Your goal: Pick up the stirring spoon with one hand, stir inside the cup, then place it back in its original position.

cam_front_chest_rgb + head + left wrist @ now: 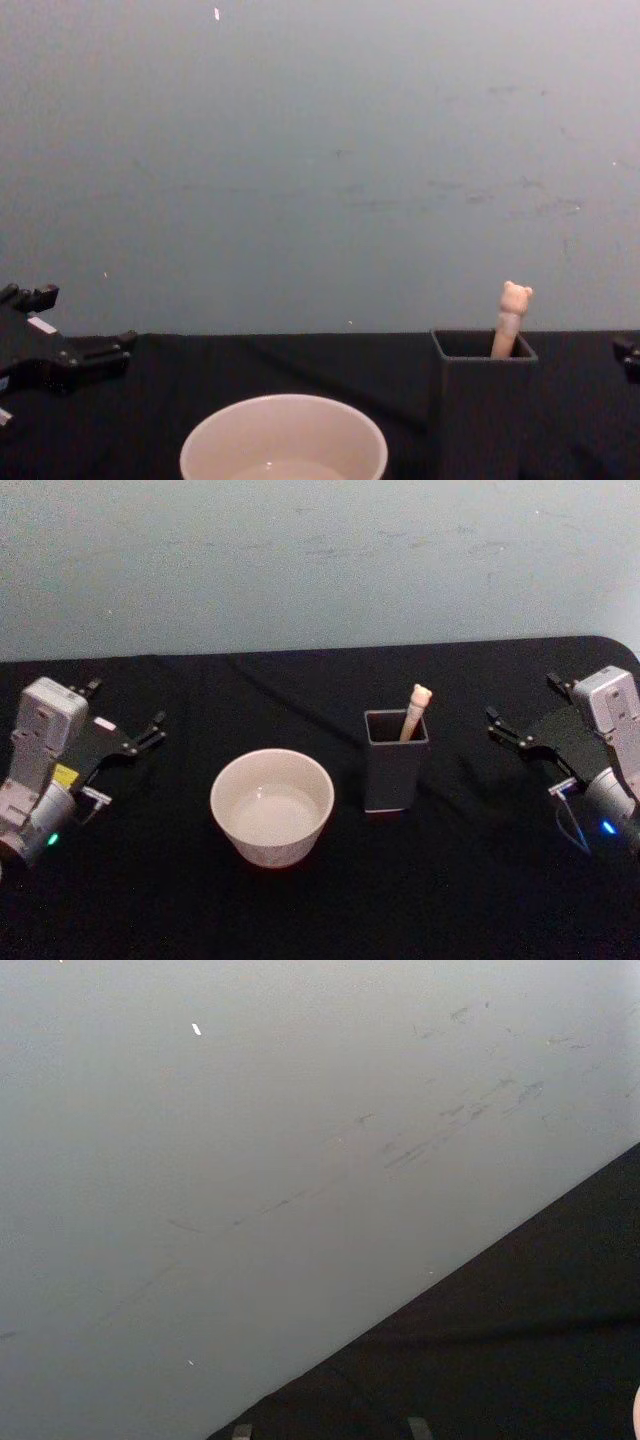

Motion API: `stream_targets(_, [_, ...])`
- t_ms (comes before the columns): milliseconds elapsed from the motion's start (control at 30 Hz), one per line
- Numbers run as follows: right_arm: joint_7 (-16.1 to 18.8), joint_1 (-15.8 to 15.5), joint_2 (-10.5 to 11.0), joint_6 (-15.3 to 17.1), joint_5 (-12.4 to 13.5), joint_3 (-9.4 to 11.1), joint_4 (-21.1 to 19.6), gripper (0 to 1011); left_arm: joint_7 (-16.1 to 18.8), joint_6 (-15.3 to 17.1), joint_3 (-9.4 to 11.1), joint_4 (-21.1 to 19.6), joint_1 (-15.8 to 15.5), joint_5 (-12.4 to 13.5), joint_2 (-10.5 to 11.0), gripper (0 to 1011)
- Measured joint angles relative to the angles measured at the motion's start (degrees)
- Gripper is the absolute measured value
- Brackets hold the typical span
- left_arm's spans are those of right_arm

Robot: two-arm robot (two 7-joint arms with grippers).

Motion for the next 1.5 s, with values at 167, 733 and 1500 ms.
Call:
stream_targets(167, [0.00,0.00,0.00,0.00,0.00,0.00,0.00,1002,0.00,0.00,0.00,0.00,0.00,0.00,0.00,1002])
stream_targets(733, [0.00,0.00,0.00,0.00,0.00,0.00,0.00,1002,0.00,0.00,0.00,0.00,0.00,0.00,0.00,1001])
stream_targets(1500, [14.84,-2.93,0.87,3.53,14.53,5.63,-6.78,1002,0.00,0.00,0.00,0.00,0.00,0.00,0.00,1001])
